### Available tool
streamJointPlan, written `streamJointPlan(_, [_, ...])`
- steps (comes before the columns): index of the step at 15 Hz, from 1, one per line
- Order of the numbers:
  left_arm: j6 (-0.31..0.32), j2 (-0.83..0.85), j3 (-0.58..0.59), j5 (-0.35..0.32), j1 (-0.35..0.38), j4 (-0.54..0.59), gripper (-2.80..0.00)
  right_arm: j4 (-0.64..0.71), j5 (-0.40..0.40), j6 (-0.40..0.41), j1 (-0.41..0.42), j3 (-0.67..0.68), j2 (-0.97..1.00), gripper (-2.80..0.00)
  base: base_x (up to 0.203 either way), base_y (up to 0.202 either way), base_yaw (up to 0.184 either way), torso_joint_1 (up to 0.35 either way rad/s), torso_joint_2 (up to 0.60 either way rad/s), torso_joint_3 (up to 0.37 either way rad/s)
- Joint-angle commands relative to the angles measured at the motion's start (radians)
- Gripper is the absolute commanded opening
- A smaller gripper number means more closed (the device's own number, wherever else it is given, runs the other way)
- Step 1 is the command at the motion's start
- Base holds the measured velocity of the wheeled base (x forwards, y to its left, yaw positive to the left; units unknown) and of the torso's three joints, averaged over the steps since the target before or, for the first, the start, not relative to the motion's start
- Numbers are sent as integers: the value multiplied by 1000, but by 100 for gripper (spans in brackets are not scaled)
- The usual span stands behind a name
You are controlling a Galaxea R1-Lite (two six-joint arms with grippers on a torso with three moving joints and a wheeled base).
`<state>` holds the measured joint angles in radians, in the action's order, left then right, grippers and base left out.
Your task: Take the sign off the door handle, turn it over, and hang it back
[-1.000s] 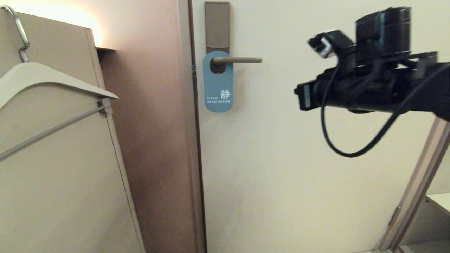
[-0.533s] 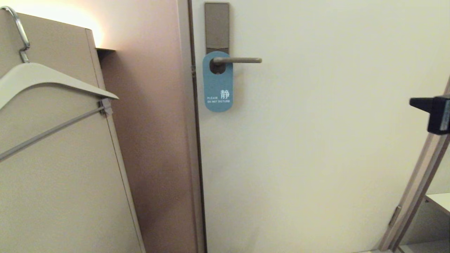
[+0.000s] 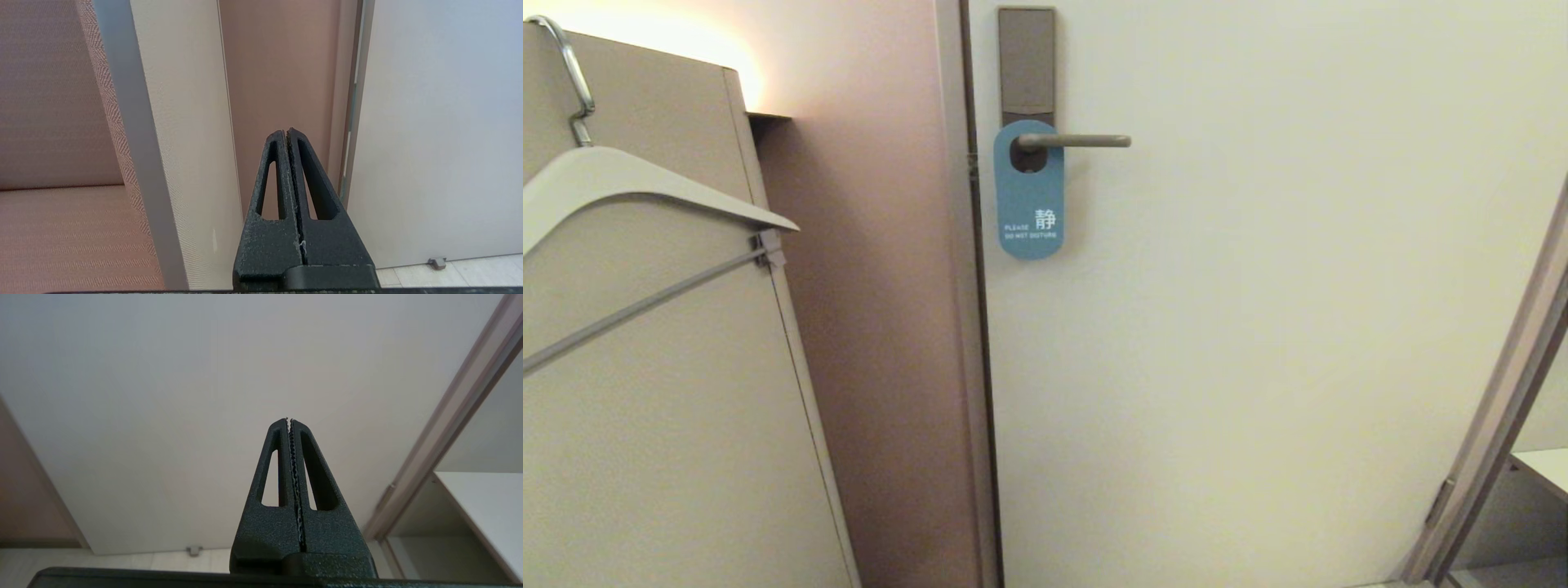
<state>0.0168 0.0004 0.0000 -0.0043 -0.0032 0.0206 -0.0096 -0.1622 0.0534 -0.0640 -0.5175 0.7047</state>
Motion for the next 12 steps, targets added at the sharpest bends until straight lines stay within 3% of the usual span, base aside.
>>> streamJointPlan(1, [0,0,0,0,0,-1,-280,-23,27,2,25,140,-194,-280,0,0,0,0,0,0])
streamJointPlan(7, [0,0,0,0,0,-1,-280,-46,145,7,96,429,-434,-280,0,0,0,0,0,0])
streamJointPlan(10, [0,0,0,0,0,1,-280,-104,163,9,96,515,-472,-280,0,0,0,0,0,0])
streamJointPlan(12, [0,0,0,0,0,1,-280,-33,173,9,77,517,-549,-280,0,0,0,0,0,0])
